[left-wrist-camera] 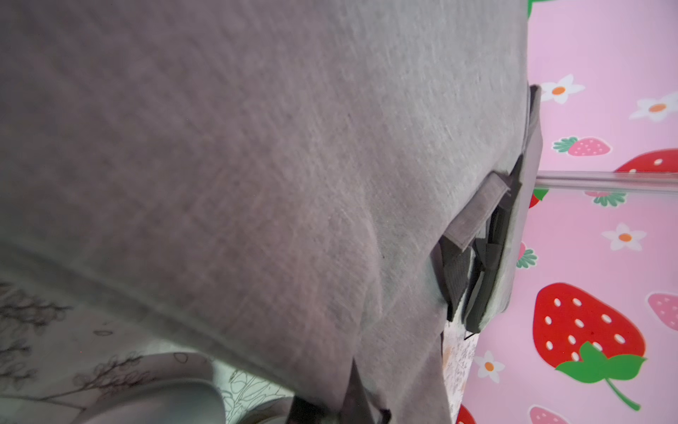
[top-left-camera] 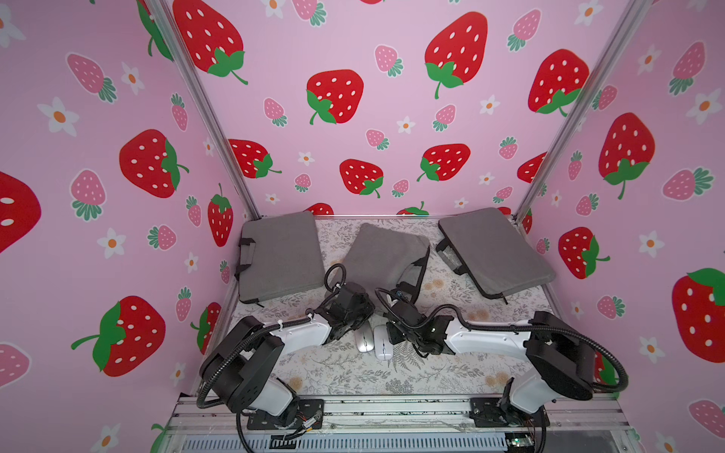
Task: Put the mouse into the laptop bag
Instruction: Zip the zipper on the zippered laptop bag.
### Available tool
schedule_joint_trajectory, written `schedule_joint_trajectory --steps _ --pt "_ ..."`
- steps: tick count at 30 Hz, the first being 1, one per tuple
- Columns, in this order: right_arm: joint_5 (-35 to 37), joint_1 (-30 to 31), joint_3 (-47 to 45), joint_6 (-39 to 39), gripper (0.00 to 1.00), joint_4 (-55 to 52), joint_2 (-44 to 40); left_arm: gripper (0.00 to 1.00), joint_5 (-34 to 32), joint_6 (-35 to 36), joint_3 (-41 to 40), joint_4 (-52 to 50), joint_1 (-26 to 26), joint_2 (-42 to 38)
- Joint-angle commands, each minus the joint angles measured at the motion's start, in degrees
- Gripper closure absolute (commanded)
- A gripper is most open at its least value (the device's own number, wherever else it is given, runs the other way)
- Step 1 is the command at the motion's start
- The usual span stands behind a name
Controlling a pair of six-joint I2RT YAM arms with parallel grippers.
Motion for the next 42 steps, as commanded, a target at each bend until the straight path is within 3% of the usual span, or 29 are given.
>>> schedule_joint_trajectory --steps 1,6,11,14,16,18,25,26,29,31,36,42 --pt "3.67 0.53 -2.22 0.14 1.00 -1.64 -3.11 1.00 -1.46 1.44 1.15 -4.13 4.61 -0.75" --pt "7.62 -0.14 -3.68 -0.74 1.00 -5.93 -3.78 1.00 3.84 4.44 -1.60 0.64 10.83 -1.65" --pt "6.68 -1.45 -5.99 -2.57 1.00 -4.54 -5.96 1.00 8.44 9.92 5.51 -3.70 11.45 2.88" --pt "4.03 1.47 -8.42 -5.69 1.00 1.15 -8.89 1.00 11.26 10.46 8.97 -3.18 12.21 7.41" --pt "6.99 4.81 -8.58 -6.98 1.00 1.14 -9.88 1.00 11.53 11.16 11.22 -3.15 12.78 9.94" --pt "9.92 7.01 -7.94 -7.15 1.00 0.03 -9.40 1.00 11.60 11.98 13.87 -4.59 13.56 12.39" --pt "9.33 7.59 -4.14 -8.58 1.00 1.75 -3.07 1.00 13.92 13.90 21.70 -3.37 16.55 20.94" --pt "10.35 7.51 -3.35 -9.34 1.00 1.92 -2.10 0.93 14.70 13.81 21.88 -2.33 16.91 21.54" --pt "9.18 5.72 -1.21 -10.58 1.00 2.03 -0.06 0.53 15.82 11.82 18.56 2.11 17.16 20.91" --pt "6.91 4.34 -0.48 -11.15 1.00 3.04 0.63 0.39 17.19 10.29 15.81 3.57 17.17 19.52" --pt "5.52 1.83 1.83 -12.83 1.00 3.36 3.01 0.33 19.35 5.44 6.73 7.97 14.55 12.98" --pt "2.21 -0.32 0.86 -12.53 1.00 6.50 3.51 0.32 14.86 1.90 -0.28 8.35 7.02 5.09"
